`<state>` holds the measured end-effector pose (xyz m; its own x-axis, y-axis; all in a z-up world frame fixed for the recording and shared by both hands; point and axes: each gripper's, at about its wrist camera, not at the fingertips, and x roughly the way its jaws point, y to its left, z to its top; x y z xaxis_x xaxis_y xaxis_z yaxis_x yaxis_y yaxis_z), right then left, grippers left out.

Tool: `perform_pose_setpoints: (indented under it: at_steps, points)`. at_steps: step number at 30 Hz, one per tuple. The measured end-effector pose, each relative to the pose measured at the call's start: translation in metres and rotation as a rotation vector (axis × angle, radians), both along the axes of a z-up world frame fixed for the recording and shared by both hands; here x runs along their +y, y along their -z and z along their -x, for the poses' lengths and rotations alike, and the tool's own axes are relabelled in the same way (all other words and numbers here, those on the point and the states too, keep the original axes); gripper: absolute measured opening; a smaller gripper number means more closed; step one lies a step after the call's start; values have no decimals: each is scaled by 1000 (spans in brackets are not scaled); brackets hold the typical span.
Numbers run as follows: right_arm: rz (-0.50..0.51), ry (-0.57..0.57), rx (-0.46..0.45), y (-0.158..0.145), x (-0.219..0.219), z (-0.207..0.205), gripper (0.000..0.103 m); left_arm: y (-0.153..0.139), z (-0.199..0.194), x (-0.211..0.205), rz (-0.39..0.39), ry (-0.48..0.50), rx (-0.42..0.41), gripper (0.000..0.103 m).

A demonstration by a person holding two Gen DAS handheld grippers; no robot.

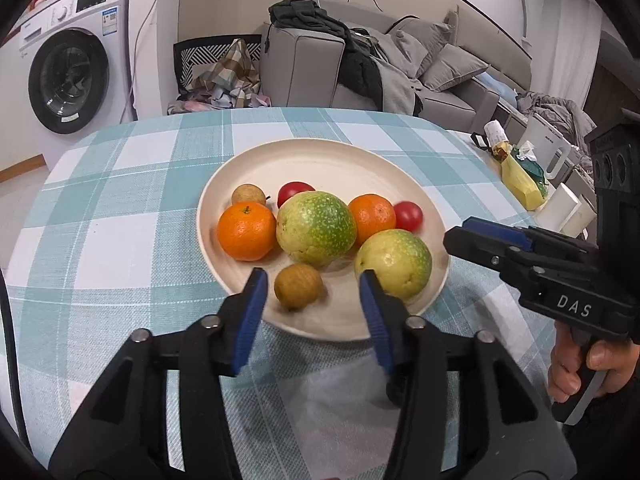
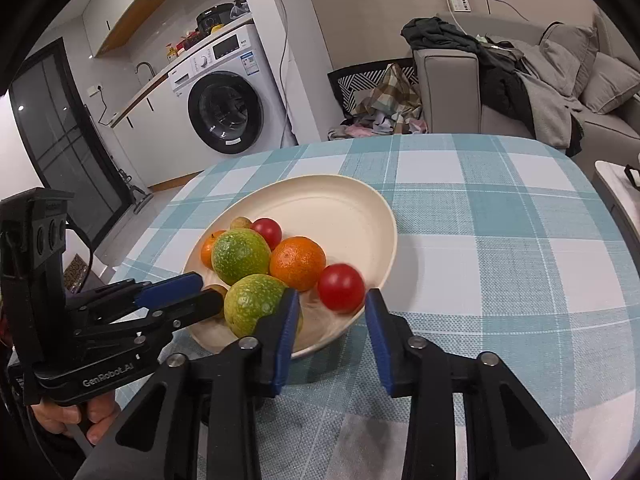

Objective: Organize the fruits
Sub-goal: 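Set the brown fruit on the plate with left tool while right tool sets the tomato there, then withdraw both open tools from the plate toward the two dark plums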

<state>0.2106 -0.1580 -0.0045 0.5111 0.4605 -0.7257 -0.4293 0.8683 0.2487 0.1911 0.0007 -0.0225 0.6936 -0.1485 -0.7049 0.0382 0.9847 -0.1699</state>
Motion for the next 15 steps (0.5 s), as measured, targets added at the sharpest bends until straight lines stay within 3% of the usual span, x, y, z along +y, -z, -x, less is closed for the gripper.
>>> perform_pose_setpoints:
  at_steps: [4,7,9,11,13,15]
  points:
    - [3,7,-4,-3,-5,7,50,-6,14,4,-1,-29,-4,77]
    - [9,15,-14,-6,-9,14,66,-10,25,7,-7,-41,-14,83]
    - [-3,26,-22,-9,-13,19,88,-13,33,8,-12,-43,-19,88]
    - [-8,33,-25,-11,-16,23,92,-15,40,10,-20,-50,-26,100]
    - [2,35,-23,-12,-17,26,102,-18,48,10,-29,-59,-42,102]
    - [12,40,-24,-11,-19,30,103,-19,55,10,-33,-56,-41,102]
